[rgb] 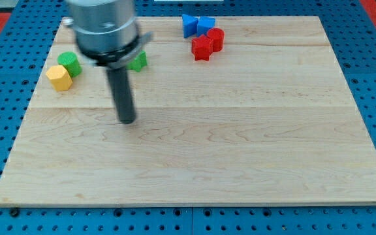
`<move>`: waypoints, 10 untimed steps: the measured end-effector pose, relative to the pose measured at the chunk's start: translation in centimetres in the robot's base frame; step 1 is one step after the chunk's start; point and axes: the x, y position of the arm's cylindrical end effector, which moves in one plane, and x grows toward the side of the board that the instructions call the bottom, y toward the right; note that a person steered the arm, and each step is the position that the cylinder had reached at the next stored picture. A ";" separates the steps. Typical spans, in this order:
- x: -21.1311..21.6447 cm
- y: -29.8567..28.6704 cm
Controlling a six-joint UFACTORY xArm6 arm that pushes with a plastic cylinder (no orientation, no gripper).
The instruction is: Place the green circle in between the green star and yellow heart
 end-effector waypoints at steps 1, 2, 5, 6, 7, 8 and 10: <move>0.2 -7.8; -0.5 -16.0; -3.6 -16.6; -11.0 -16.6; -15.7 -16.7; -15.9 -15.5; -13.5 -13.2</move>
